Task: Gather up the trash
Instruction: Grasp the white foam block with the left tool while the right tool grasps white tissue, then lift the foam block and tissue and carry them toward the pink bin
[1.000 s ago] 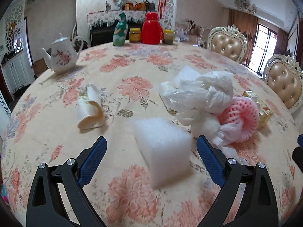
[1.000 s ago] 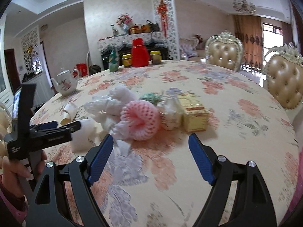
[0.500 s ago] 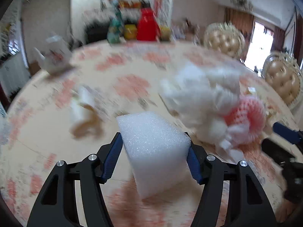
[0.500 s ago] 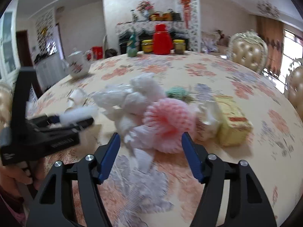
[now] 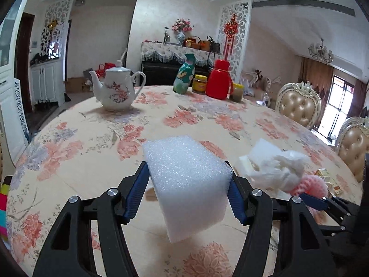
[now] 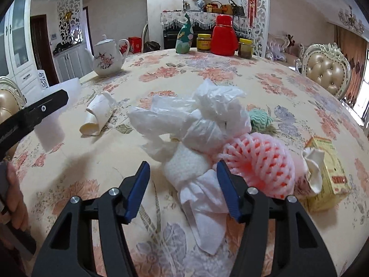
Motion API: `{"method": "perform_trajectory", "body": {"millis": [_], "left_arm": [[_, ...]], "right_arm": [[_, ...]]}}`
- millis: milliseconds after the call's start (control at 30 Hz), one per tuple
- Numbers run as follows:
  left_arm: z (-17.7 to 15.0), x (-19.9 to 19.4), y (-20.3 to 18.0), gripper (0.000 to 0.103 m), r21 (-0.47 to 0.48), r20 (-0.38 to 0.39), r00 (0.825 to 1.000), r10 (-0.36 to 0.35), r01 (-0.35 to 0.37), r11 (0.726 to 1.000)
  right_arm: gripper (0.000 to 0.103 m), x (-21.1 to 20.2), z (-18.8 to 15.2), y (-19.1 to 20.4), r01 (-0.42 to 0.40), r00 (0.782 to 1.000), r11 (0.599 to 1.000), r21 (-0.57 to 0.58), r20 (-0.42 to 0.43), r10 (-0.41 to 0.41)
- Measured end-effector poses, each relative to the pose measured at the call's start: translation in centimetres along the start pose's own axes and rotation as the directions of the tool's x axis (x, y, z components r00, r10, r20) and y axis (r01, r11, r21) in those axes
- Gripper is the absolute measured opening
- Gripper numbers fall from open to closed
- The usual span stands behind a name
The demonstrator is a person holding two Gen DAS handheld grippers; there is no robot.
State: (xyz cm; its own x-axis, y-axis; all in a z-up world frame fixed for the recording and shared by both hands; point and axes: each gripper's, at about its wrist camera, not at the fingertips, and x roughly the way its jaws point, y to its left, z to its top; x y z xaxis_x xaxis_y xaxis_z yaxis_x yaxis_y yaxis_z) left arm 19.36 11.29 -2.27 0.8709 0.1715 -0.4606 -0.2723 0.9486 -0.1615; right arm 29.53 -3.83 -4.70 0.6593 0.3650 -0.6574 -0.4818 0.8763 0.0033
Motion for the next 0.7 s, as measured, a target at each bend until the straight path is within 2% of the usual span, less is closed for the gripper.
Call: {"method": "perform_trajectory", "body": {"millis": [100, 167, 267, 400, 467, 500, 600, 633, 700], "left_arm": [[0.1, -0.3, 0.2, 0.06, -0.017, 0.015, 1.0, -0.004, 0.004, 1.0], [0.2, -0.8, 0.5, 0.06, -0.038, 0.042, 0.999, -0.001, 0.003, 0.999], [0.3, -1.2, 0.9, 0.06, -0.065, 0.062, 0.998, 0.007, -0.003, 0.998], [0.3, -1.1, 1.1, 0.06, -0.073, 0.053, 0.999, -0.007, 0.011, 0.997], [0.3, -1.3, 0.9, 0.06, -0.063, 0.059, 0.998, -0.008, 0.012, 0.998], [0.2, -1.3, 0.8, 0.061, -0.058, 0.059, 0.998, -0.01, 0.013, 0.998], [0.1, -1.1, 0.6, 0.061, -0.051, 0.046, 0.999, -0.022, 0.025, 0.998], [0.1, -1.1, 0.6, 0.061, -0.05, 0.044, 0.999, -0.024, 0.026, 0.998], [0.1, -1.2, 0.5, 0.061, -0.047, 0.051, 0.998, -0.027, 0.029, 0.998]], "right_arm": [[0.058, 0.4, 0.4, 0.8, 0.002, 1.0, 1.0, -0.03, -0.006, -0.002], [0.052, 0.5, 0.7, 1.2, 0.018, 1.0, 0.998, -0.053, 0.006, -0.018], [0.051, 0.0, 1.2, 1.4, 0.004, 1.0, 0.999, -0.053, 0.029, -0.003], [0.052, 1.6, 0.8, 1.5, 0.005, 0.998, 0.997, -0.074, -0.059, -0.009], [0.052, 2.2, 0.2, 1.2, 0.052, 0.995, 0.996, -0.078, -0.076, -0.058], [0.051, 2.3, 0.1, 0.8, 0.046, 0.995, 0.997, -0.055, -0.085, -0.05], [0.039, 2.3, -0.3, 0.2, 0.069, 0.992, 0.997, -0.045, -0.106, -0.073], [0.031, 2.2, -0.5, 0.0, 0.088, 0.989, 0.995, -0.043, -0.114, -0.092], [0.025, 1.3, -0.8, -0.5, 0.06, 0.993, 0.998, 0.0, -0.098, -0.059]]}}
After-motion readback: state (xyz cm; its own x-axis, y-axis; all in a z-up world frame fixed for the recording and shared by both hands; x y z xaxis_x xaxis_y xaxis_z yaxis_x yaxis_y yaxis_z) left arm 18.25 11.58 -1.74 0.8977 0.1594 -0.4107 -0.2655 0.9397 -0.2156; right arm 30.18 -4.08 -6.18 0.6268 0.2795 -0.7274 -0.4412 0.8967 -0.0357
